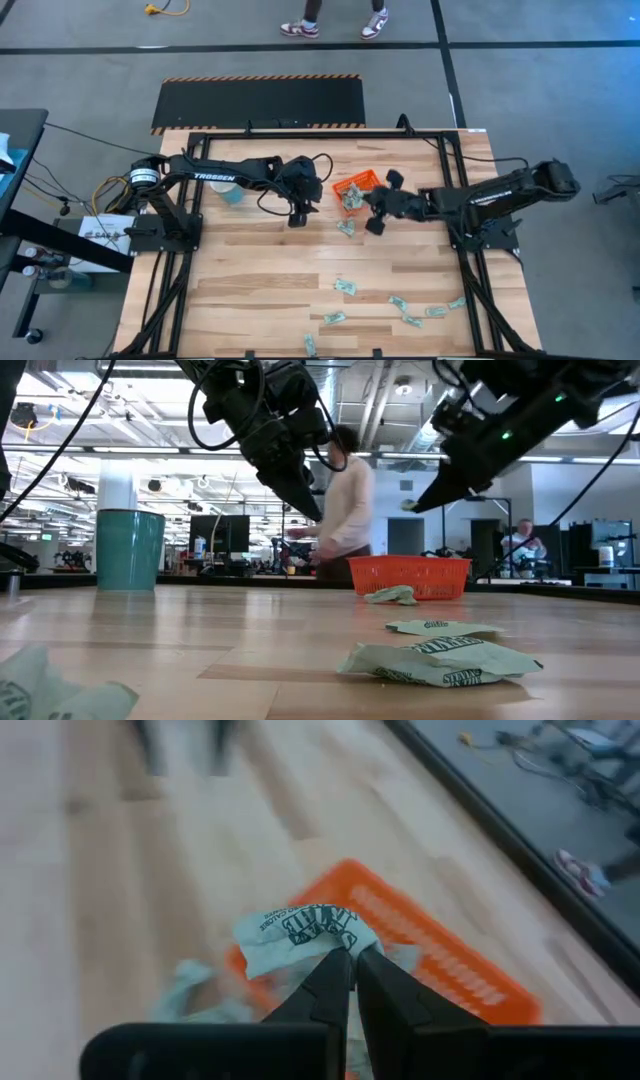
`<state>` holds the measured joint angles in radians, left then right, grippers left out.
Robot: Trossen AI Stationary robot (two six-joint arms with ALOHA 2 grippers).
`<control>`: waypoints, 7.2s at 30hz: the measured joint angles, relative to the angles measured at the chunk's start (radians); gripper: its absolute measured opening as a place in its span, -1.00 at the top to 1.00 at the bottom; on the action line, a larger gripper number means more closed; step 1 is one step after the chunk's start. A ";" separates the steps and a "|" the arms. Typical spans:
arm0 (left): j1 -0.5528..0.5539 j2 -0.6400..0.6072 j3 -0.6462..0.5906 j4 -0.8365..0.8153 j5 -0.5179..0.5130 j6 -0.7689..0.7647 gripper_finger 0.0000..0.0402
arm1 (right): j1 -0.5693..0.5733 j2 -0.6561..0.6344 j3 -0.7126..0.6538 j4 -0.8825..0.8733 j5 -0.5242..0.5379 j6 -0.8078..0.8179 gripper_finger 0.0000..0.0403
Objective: Pick and place Stevia / Truvia into bins
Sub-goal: Put the stevia packet into the orange bin
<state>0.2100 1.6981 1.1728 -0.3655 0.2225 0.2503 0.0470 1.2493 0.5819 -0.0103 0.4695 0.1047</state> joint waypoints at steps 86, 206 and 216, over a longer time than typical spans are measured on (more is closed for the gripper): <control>-0.254 0.321 0.033 0.203 -0.271 -0.050 1.00 | -0.158 -0.040 0.001 -0.069 -0.128 0.062 0.40; 0.074 0.287 0.338 -0.002 -0.080 0.127 0.35 | -0.158 -0.039 0.001 -0.065 -0.025 0.181 0.41; 0.071 0.174 0.338 -0.269 -0.104 0.121 0.32 | -0.041 -0.039 0.001 -0.058 -0.025 0.478 0.41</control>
<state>0.2813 1.8724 1.5112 -0.6347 0.1188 0.3711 0.0063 1.2098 0.5830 -0.0682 0.4449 0.5825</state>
